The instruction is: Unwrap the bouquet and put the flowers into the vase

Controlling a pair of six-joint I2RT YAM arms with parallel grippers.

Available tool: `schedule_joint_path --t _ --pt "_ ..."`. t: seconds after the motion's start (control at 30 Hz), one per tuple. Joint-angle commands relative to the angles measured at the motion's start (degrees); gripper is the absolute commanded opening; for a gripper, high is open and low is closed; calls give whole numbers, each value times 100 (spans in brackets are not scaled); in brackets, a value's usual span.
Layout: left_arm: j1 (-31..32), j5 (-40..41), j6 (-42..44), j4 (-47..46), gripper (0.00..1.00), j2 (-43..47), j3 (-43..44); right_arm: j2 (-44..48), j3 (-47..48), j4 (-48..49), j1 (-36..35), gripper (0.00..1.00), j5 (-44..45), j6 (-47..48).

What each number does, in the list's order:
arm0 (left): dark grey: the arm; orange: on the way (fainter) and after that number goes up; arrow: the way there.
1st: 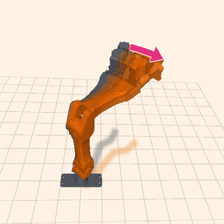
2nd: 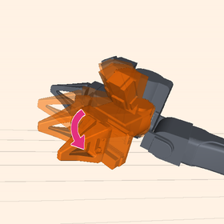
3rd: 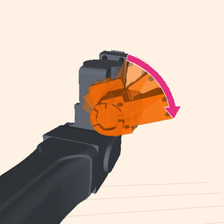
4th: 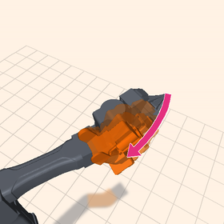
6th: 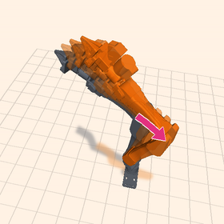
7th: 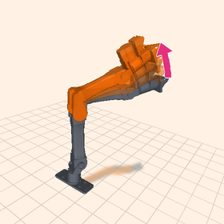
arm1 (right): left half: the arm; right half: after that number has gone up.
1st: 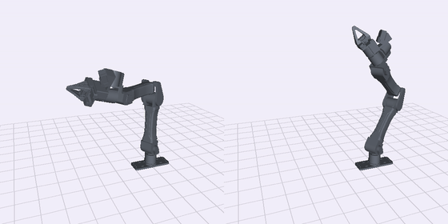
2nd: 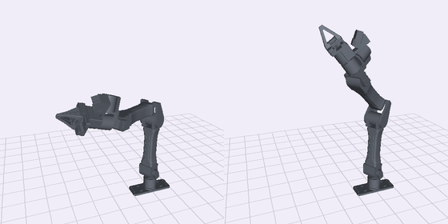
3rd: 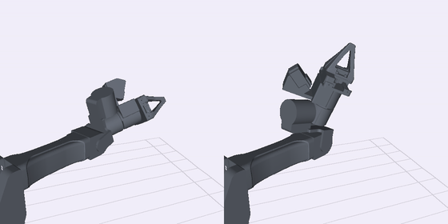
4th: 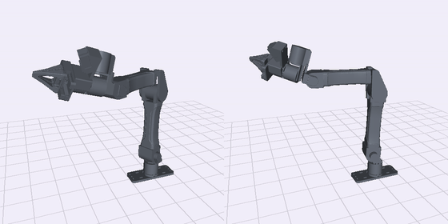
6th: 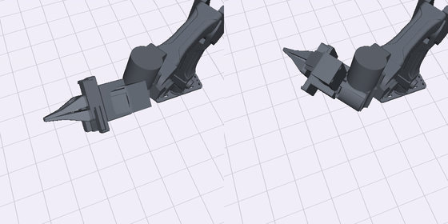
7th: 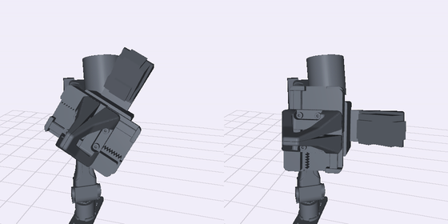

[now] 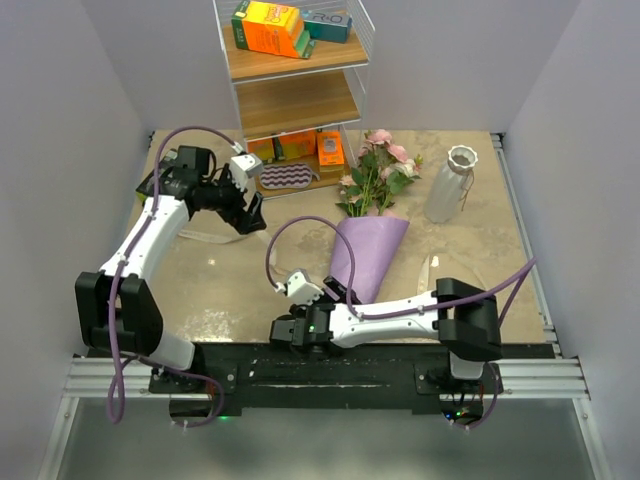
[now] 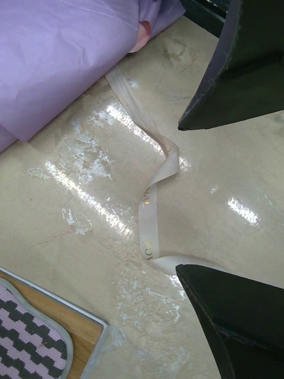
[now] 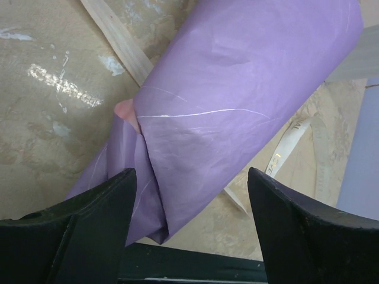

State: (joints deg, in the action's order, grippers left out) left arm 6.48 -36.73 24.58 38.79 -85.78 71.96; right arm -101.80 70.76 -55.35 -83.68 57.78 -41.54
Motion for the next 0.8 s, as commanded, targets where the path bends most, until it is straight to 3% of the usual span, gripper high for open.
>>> schedule_joint_path --t 0.0,0.2,0.47,0.77 --pt "-33 -62 -67 41 99 298 -51 -95 60 -205 -61 78 331 -671" --pt "-33 43 -23 33 99 386 -121 889 -62 482 -237 76 216 -311" --pt "-33 -10 -76 6 99 413 -86 -155 113 -283 -219 76 225 -680" --pt "-33 25 -32 33 99 395 -121 -219 78 -136 -228 75 252 -760"
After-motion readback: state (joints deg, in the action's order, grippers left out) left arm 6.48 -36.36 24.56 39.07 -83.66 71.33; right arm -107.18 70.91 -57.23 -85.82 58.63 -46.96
